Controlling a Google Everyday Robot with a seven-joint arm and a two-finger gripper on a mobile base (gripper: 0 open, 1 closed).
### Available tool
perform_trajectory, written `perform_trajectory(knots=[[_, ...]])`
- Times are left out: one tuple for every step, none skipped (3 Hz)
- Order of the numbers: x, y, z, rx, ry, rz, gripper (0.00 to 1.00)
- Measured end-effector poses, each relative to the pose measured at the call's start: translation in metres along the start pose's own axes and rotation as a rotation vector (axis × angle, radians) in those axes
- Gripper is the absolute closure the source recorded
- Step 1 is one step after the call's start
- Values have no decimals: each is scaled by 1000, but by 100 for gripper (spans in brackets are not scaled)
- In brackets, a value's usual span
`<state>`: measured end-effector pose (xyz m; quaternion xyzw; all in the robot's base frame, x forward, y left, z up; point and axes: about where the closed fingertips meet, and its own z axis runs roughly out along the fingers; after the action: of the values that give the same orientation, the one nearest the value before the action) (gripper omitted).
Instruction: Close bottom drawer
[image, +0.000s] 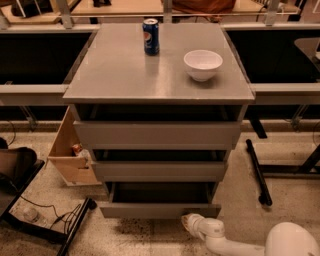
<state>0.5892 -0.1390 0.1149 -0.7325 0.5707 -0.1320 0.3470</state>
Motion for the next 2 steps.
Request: perform_trajectory(knots=[[0, 0, 0, 0, 0, 0, 100], [1, -9, 3, 16, -15, -8, 100]])
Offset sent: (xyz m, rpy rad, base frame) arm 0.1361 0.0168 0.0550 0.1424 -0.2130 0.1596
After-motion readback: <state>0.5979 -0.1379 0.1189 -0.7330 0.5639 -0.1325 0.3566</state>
